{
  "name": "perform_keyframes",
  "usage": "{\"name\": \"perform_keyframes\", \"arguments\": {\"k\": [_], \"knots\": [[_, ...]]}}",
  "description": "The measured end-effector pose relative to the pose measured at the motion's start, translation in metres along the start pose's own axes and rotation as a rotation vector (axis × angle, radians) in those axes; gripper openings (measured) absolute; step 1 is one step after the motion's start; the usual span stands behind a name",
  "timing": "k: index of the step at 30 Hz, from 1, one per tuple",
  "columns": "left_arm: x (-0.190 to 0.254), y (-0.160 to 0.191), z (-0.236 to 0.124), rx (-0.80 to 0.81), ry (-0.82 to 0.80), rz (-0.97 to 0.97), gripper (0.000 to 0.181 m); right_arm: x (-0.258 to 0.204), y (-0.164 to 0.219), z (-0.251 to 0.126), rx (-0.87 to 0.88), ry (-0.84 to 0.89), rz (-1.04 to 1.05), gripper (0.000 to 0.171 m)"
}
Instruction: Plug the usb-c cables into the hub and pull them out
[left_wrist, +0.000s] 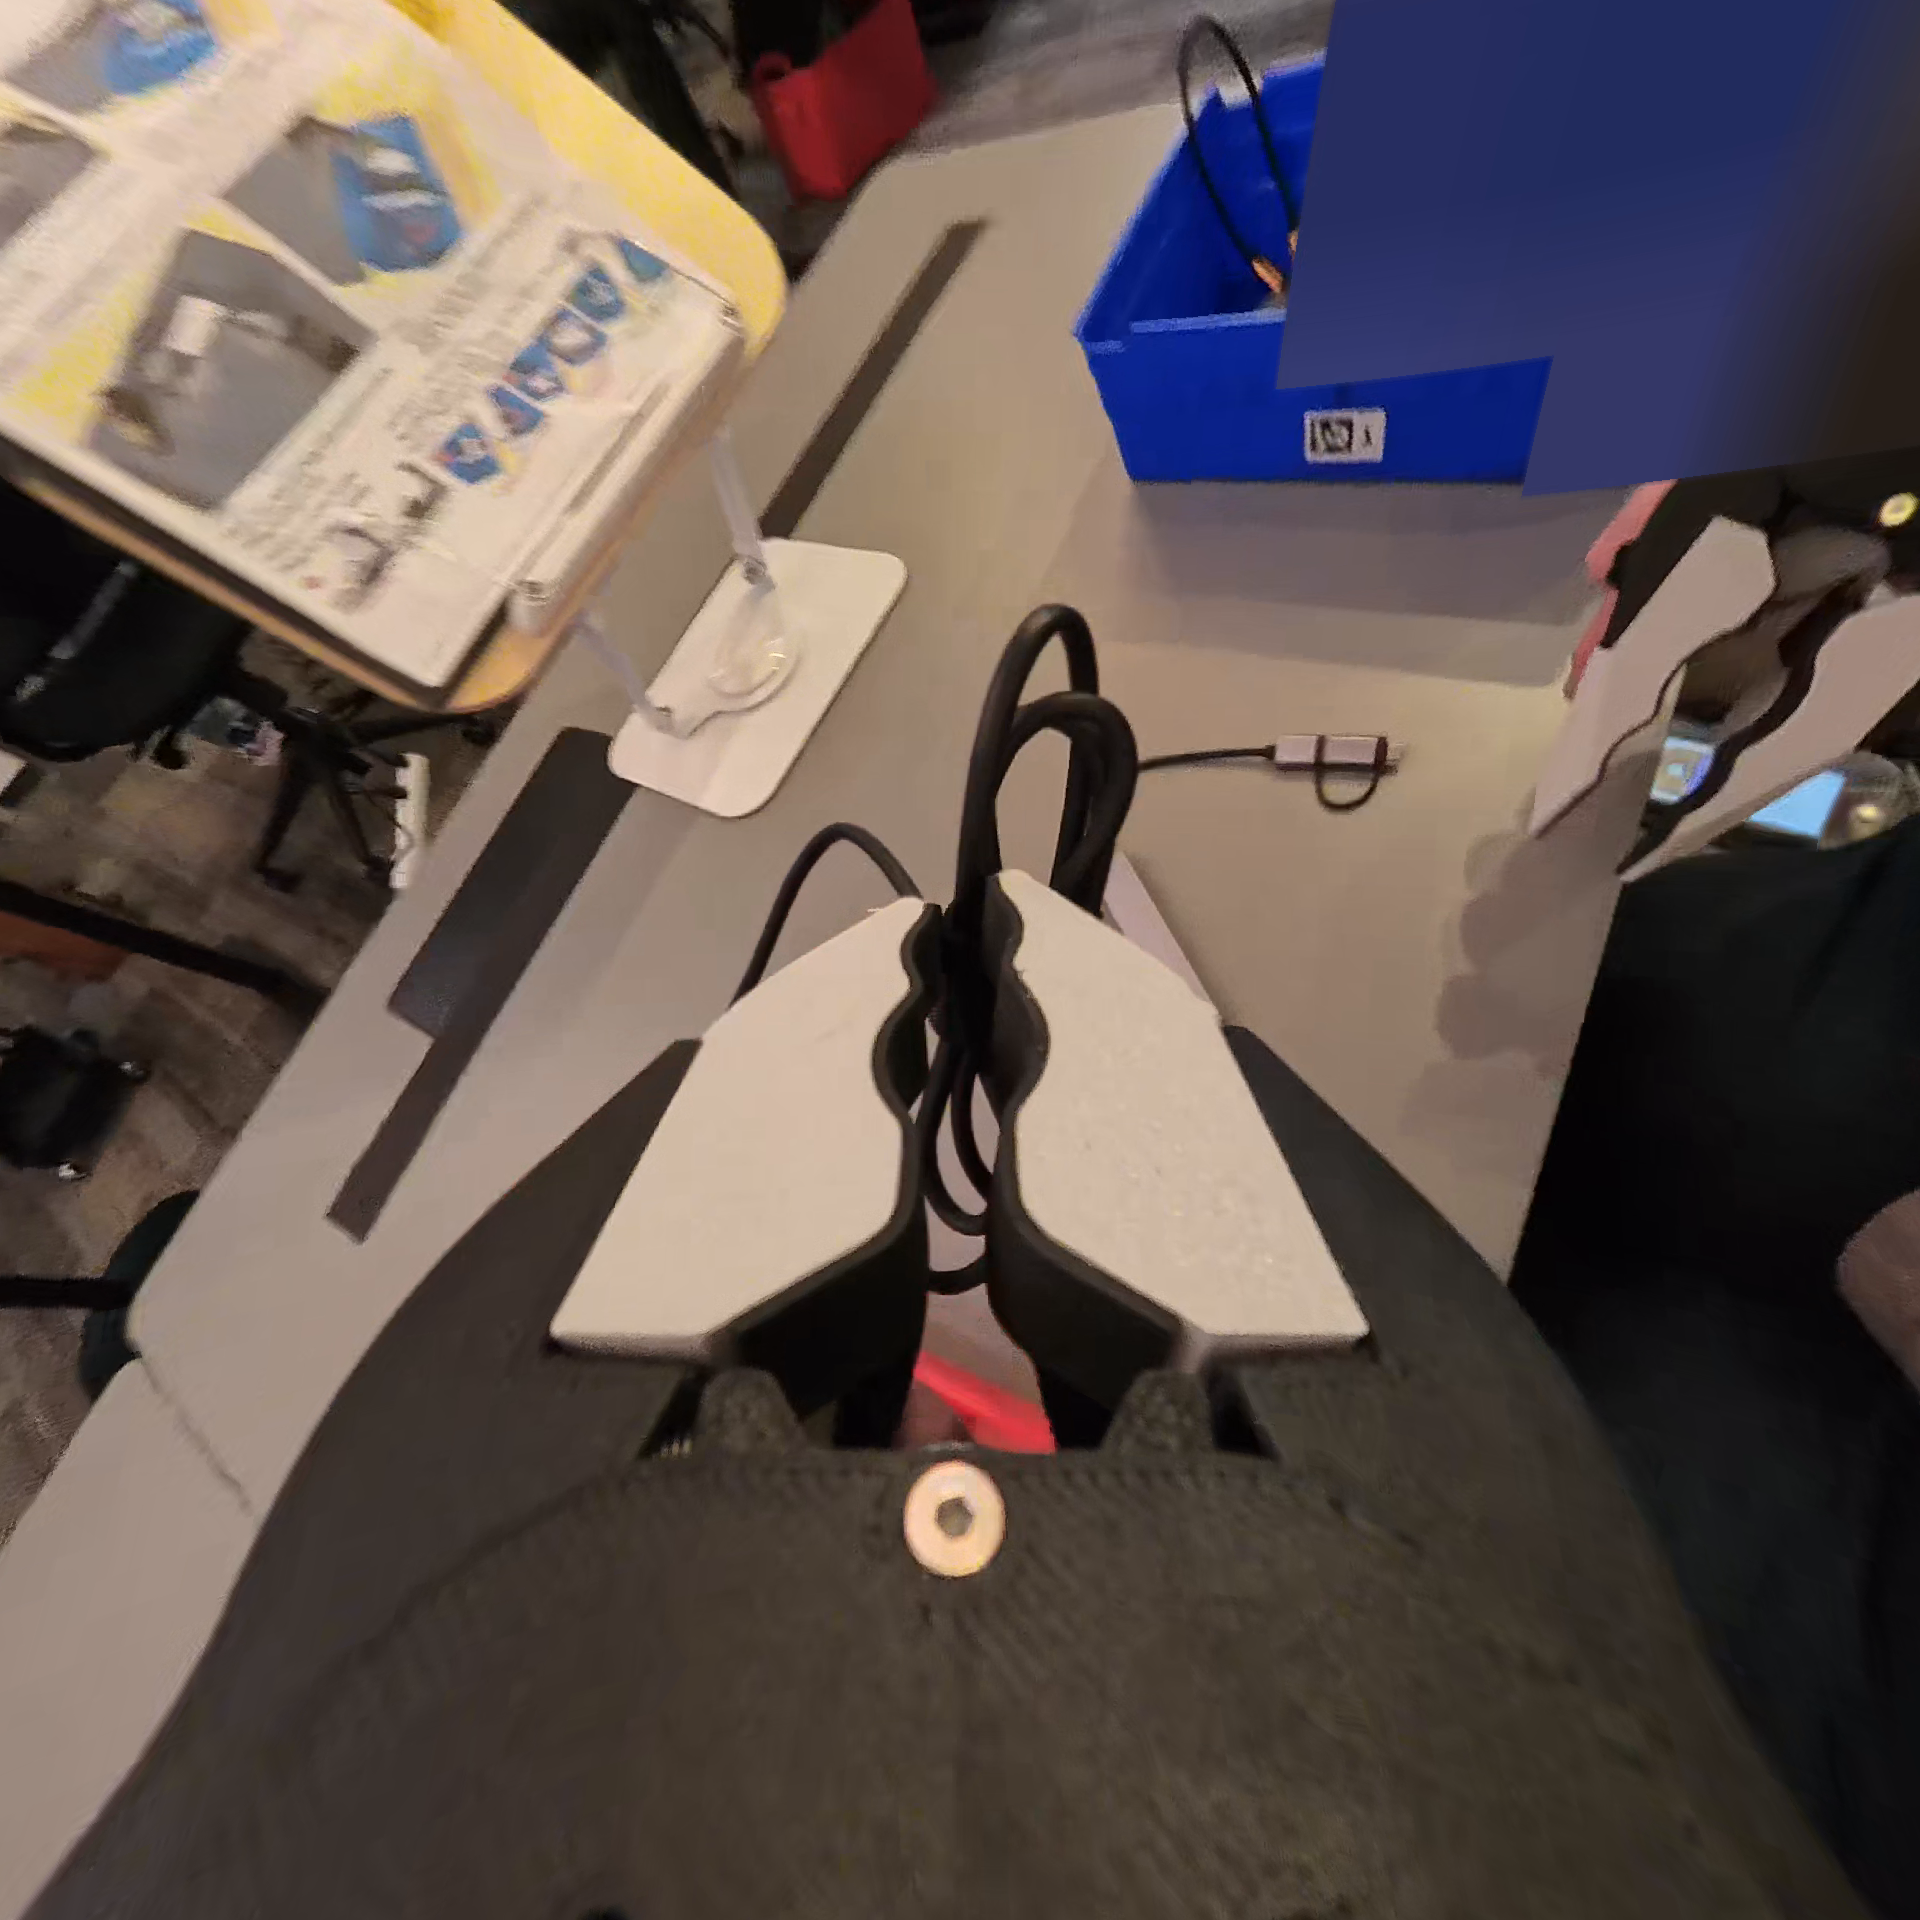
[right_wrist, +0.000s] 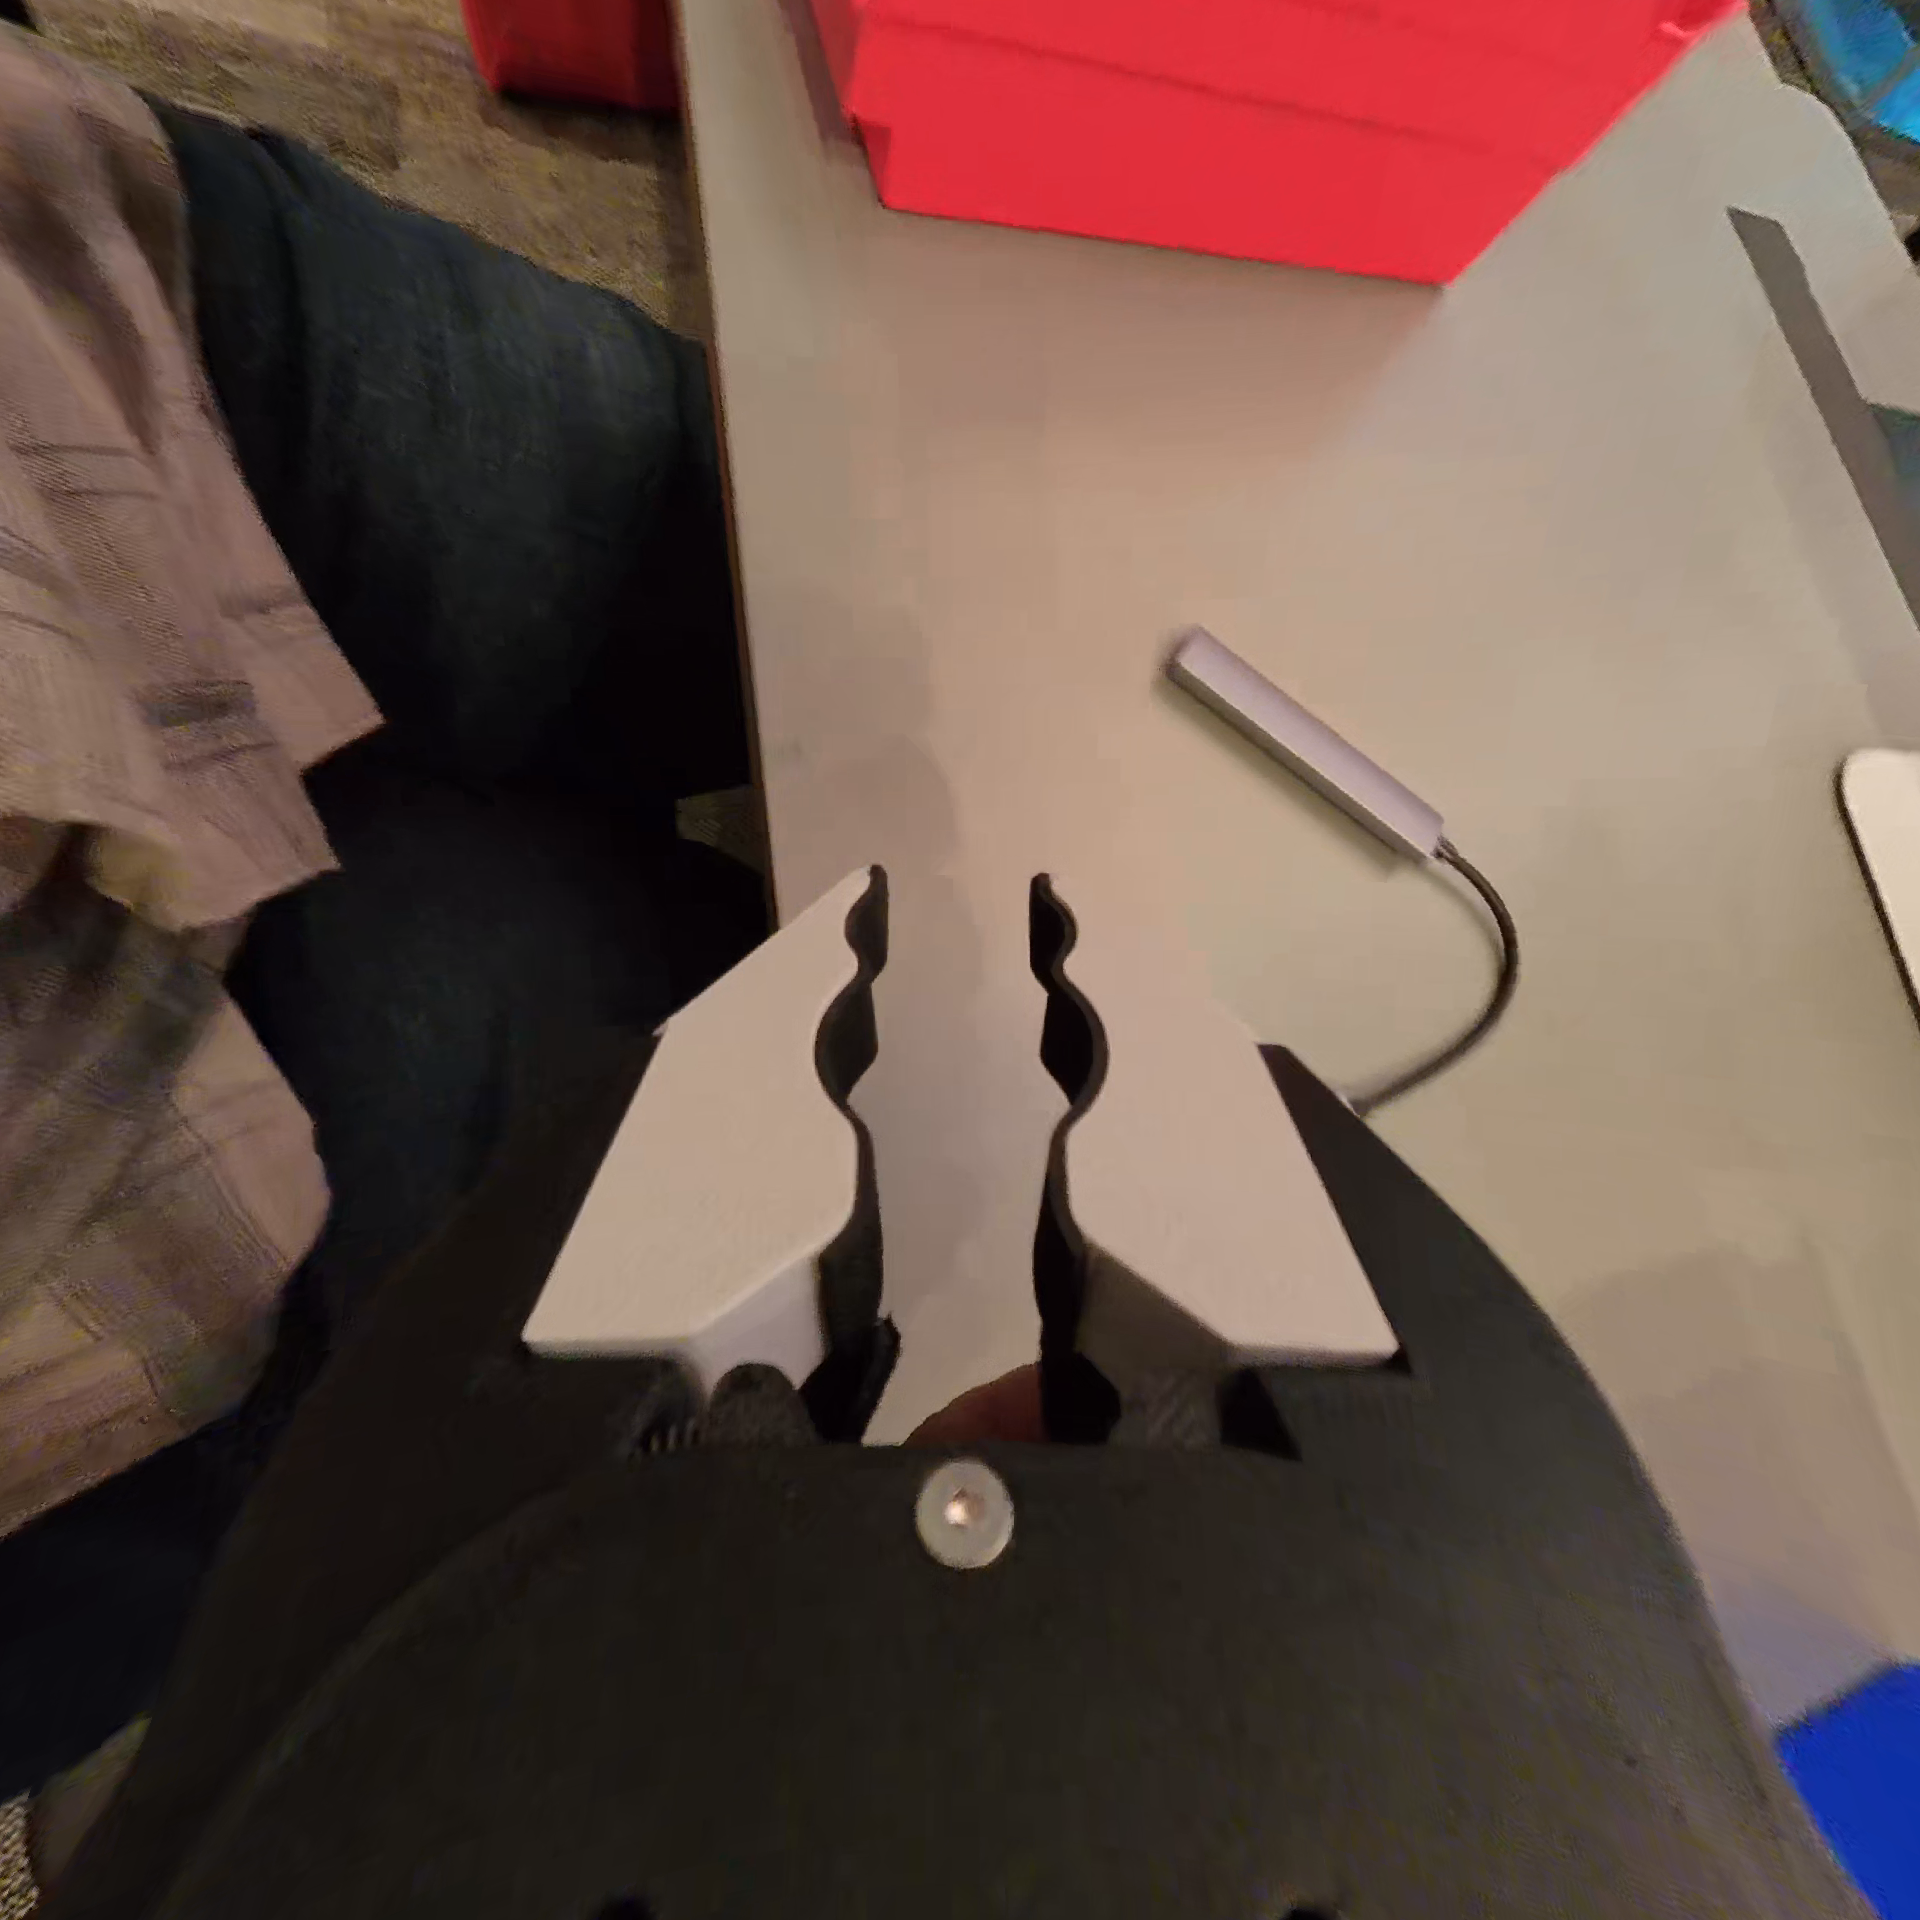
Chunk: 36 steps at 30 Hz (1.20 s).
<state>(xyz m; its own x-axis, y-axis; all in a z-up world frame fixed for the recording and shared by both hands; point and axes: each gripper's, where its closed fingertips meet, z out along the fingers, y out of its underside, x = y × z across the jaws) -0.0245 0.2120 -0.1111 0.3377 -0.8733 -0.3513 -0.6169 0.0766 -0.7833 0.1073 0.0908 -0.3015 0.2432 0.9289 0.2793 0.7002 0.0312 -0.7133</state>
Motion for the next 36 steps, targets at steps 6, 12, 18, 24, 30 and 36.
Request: {"name": "perform_keyframes", "arguments": {"k": [6,12,18,24,30,36], "knots": [[0.042,0.043,0.096,-0.140,0.094,-0.084,0.006,0.014,0.028,-0.011,-0.037,0.051,0.057,0.025],[0.055,0.114,0.141,-0.326,0.047,-0.148,0.008,0.022,0.040,-0.013,-0.051,0.076,0.087,0.025],[0.059,0.155,0.157,-0.429,-0.022,-0.210,0.017,0.034,0.049,-0.003,-0.103,0.116,0.081,0.026],[0.054,0.144,0.141,-0.382,-0.106,-0.229,0.046,0.067,0.050,0.005,-0.101,0.192,0.174,0.031],[0.084,0.120,0.134,-0.296,-0.067,-0.231,0.040,0.110,0.025,0.029,-0.016,0.195,0.148,0.038],[0.115,0.129,0.143,-0.308,-0.016,-0.221,0.040,0.152,0.028,0.076,-0.090,0.058,-0.072,0.037]]}}
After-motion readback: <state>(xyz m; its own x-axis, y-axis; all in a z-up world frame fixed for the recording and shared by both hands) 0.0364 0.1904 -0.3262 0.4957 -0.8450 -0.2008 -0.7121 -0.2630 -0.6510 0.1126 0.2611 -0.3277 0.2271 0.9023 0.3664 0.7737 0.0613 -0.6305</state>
